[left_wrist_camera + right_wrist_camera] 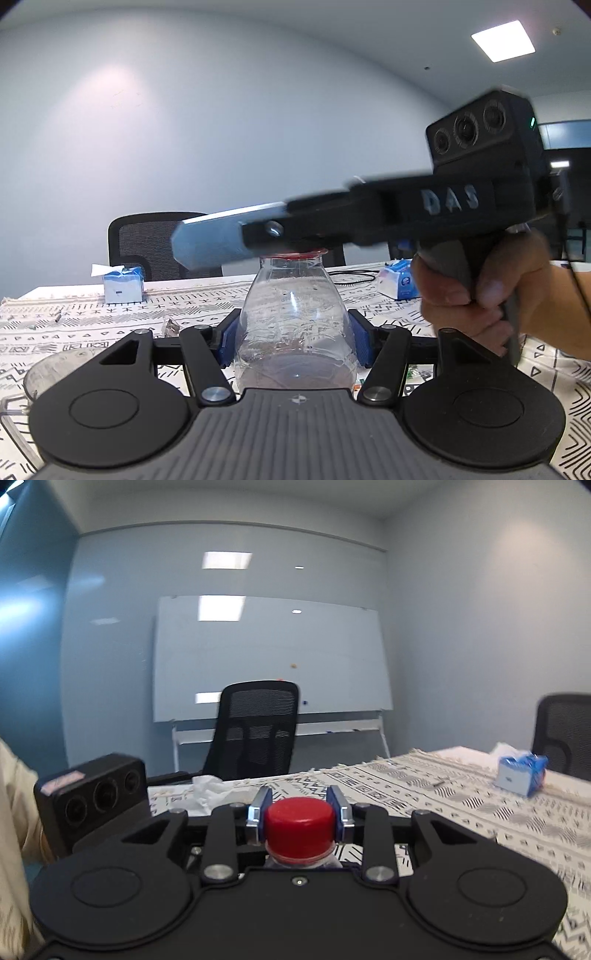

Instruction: Unscrew bottle cap and pour

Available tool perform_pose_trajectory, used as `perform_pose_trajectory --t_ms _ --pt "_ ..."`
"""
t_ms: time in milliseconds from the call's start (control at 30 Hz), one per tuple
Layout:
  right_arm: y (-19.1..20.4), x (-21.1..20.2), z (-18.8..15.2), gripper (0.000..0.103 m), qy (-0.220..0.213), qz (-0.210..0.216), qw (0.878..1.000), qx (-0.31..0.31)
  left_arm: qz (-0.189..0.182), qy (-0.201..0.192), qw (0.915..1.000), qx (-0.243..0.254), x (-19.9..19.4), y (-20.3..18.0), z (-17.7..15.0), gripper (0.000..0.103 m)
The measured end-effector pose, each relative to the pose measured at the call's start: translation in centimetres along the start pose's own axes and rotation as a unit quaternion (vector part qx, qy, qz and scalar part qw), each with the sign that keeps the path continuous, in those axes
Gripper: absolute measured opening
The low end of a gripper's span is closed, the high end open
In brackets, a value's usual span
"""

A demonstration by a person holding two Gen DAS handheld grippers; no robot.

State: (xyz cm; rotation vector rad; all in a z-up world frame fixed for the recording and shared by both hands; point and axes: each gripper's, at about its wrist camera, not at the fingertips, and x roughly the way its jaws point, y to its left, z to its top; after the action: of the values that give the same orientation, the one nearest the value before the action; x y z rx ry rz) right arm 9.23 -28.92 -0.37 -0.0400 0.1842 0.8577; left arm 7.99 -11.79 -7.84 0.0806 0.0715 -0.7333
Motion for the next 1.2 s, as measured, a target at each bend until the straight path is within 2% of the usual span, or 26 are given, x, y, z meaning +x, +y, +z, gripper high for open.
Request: perform_pose_trajectory --t_ms 100,267,367,433,500,567,600,700,933,1200 --pt "3.0 0.2 0.5 0.054 0.002 -0.102 0.995 0.017 0.01 -0.006 0.9998 0.019 0.2 -0.6 -0.2 0.058" --pt "6.7 0.3 0.3 0.054 -0.02 -0.221 0.975 0.005 0.029 -0.008 0.9991 0.028 0.1 -1.1 -0.3 0.058" --pt "7.8 0.5 0.1 0.054 -0.031 -0.254 0.967 0.006 0.035 -0.009 0.9987 0.036 0.2 -1.3 -0.3 0.058" --pt "8.1 0.7 0.0 0.05 -0.039 -0.269 0.962 0.007 0.043 -0.011 0.998 0.044 -0.1 -1.9 -0.3 0.058" --pt "8.3 1.1 -0.2 0.034 -0.05 -0.291 0.955 0.007 0.046 -0.012 0.9977 0.048 -0.8 -2.5 -0.2 0.058" --pt "8.4 1.4 -0.3 0.028 -0.054 -0.315 0.948 0.014 0.049 -0.011 0.9977 0.045 -0.8 -2.5 -0.2 0.058" --pt "8.4 1.4 -0.4 0.029 -0.053 -0.325 0.944 0.017 0.049 -0.011 0.9977 0.045 -0.9 -2.6 -0.2 0.058" --pt "8.0 1.4 -0.3 0.034 -0.049 -0.329 0.942 0.036 0.05 -0.011 0.9976 0.047 -0.4 -2.5 -0.2 0.058" --pt "7.5 1.5 -0.7 0.034 -0.039 -0.327 0.943 0.044 0.054 -0.008 0.9968 0.059 0.1 -2.9 -0.2 0.058" --pt "6.3 1.6 -1.1 0.033 -0.039 -0.297 0.952 0.059 0.06 -0.006 0.9969 0.051 0.4 -3.0 -0.2 0.056"
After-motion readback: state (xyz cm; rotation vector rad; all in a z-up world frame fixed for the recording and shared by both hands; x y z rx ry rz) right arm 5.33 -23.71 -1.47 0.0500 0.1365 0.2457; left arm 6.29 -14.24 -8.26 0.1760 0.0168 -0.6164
